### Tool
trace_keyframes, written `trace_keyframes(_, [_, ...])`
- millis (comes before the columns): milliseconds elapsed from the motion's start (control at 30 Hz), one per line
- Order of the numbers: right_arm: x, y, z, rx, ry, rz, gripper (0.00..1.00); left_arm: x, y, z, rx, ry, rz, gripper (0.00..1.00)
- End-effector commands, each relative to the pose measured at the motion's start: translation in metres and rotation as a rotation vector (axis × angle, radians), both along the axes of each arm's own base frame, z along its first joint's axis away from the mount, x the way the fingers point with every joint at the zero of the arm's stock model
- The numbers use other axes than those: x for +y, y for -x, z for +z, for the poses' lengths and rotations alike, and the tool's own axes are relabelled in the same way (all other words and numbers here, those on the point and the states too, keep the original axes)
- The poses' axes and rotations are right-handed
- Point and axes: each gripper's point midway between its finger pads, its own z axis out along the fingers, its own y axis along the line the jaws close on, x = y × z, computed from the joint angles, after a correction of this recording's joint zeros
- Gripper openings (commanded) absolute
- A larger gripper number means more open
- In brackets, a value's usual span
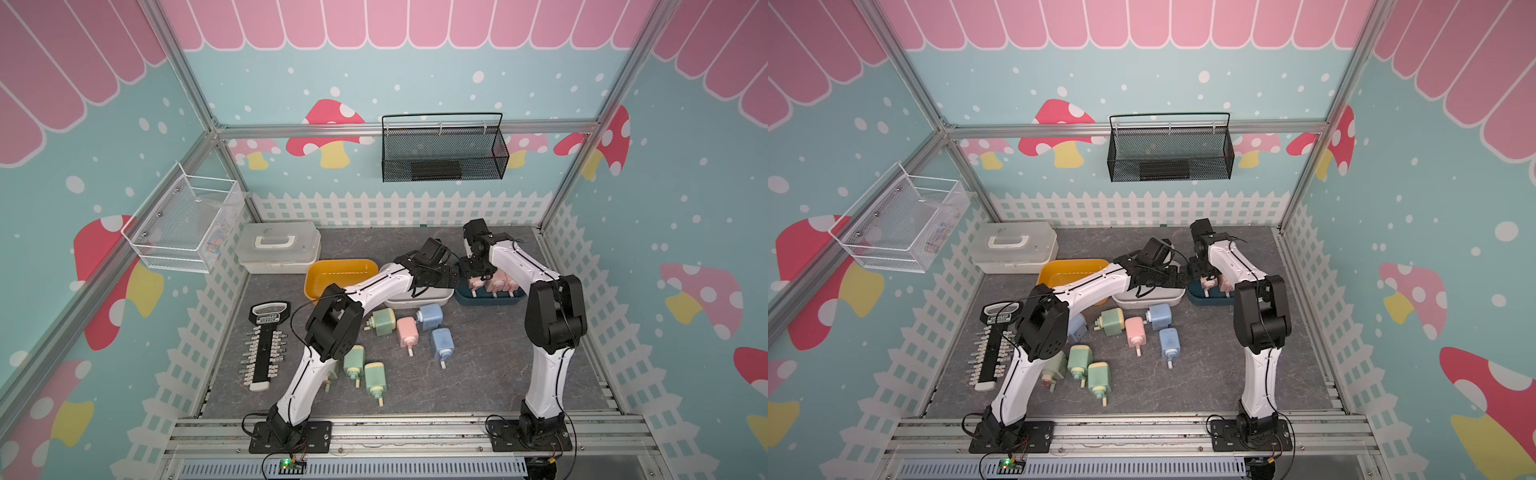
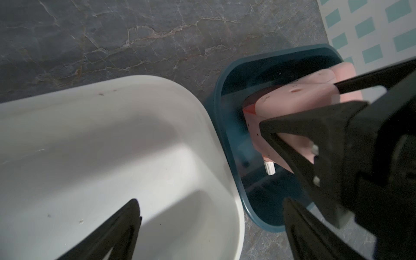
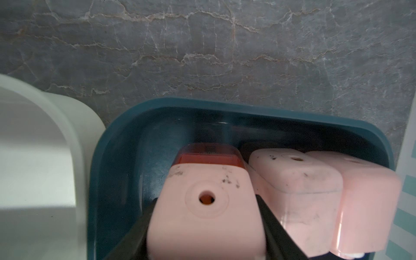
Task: Place the pencil sharpeners by color into the storage box
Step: Place the pencil sharpener in the storage box.
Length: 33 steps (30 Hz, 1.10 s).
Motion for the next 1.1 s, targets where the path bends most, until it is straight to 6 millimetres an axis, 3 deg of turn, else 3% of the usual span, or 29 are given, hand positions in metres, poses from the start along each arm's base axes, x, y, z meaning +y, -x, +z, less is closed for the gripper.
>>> trace_keyframes(0, [-0.005, -0.003, 0.000, 0.010, 0.013, -0.034, 0.00, -0.006, 0.000, -0.003, 0.015, -0.002, -0.008, 0.99])
trace_keyframes(200, [-0.012, -0.003, -0.008, 0.025, 0.050, -0.069, 0.01, -0.006, -0.002, -0.014, 0.034, -0.013, 0.004, 0.99])
trace_keyframes(367, [-0.010, -0.005, -0.015, 0.055, 0.044, -0.083, 0.13, -0.005, -0.002, -0.024, 0.048, -0.026, 0.013, 0.99])
trace_keyframes(700, [-0.018, 0.000, -0.017, 0.081, 0.083, -0.100, 0.47, -0.002, -0.003, -0.032, 0.061, -0.039, 0.022, 0.99])
trace_keyframes(1067, [-0.015, 0.001, 0.002, 0.047, 0.074, -0.091, 0.63, -0.002, -0.003, -0.034, 0.070, -0.038, 0.026, 0.99])
